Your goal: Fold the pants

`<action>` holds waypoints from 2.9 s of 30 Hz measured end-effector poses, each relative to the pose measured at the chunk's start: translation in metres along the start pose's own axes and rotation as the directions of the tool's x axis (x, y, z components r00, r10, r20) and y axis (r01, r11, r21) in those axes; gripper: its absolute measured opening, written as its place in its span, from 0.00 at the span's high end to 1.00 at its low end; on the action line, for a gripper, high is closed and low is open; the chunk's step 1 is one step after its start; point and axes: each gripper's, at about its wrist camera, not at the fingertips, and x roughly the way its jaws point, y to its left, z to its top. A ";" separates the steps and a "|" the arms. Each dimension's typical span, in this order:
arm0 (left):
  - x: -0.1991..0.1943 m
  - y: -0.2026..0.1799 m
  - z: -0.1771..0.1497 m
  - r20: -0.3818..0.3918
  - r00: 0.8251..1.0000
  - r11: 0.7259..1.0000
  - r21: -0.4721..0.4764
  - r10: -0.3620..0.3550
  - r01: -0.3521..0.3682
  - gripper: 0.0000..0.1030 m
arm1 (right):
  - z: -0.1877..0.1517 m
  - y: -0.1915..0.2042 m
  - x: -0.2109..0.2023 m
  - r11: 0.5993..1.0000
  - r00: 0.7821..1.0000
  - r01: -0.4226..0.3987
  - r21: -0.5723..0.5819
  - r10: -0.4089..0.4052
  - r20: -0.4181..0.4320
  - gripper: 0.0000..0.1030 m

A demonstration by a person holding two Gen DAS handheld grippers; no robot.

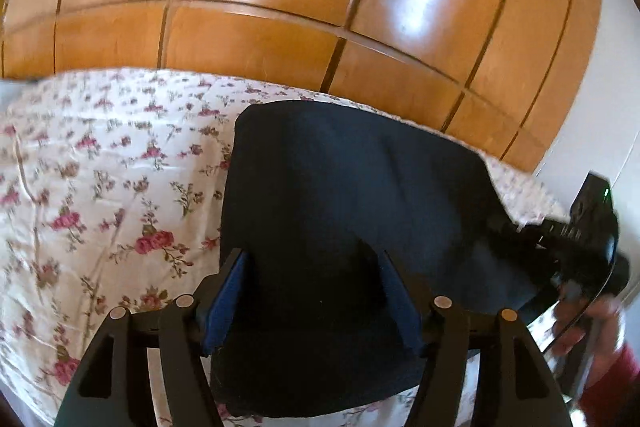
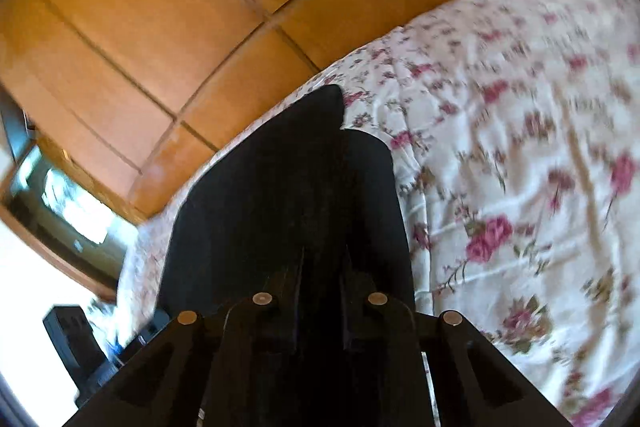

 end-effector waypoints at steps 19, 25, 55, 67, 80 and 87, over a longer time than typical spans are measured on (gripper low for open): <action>0.034 -0.029 0.100 -0.117 0.993 0.996 0.081 -0.014 0.023 0.38 | 0.039 0.111 -0.002 0.904 0.993 0.118 -0.410 -0.119 0.025 0.80; 0.103 -0.042 0.103 -0.207 0.975 0.983 0.178 0.085 -0.048 0.46 | 0.044 0.119 0.064 0.839 0.973 0.175 -0.515 -0.229 -0.043 0.80; 0.113 -0.032 0.094 -0.185 0.980 0.991 0.121 0.076 -0.054 0.45 | 0.052 0.071 0.084 0.910 0.985 0.152 -0.385 -0.172 -0.018 0.87; 0.031 -0.022 0.049 -0.086 0.996 0.999 0.042 -0.021 0.024 0.45 | 0.001 0.103 0.013 0.864 0.986 0.167 -0.474 -0.155 0.065 0.84; -0.008 -0.036 -0.016 0.020 0.998 0.953 0.299 0.053 -0.057 0.45 | -0.046 0.056 -0.022 0.907 0.990 0.129 -0.400 -0.143 -0.004 0.85; -0.028 -0.020 -0.015 0.005 0.999 0.975 0.221 -0.034 0.032 0.44 | -0.050 0.066 -0.026 0.886 0.985 0.161 -0.434 -0.169 0.021 0.81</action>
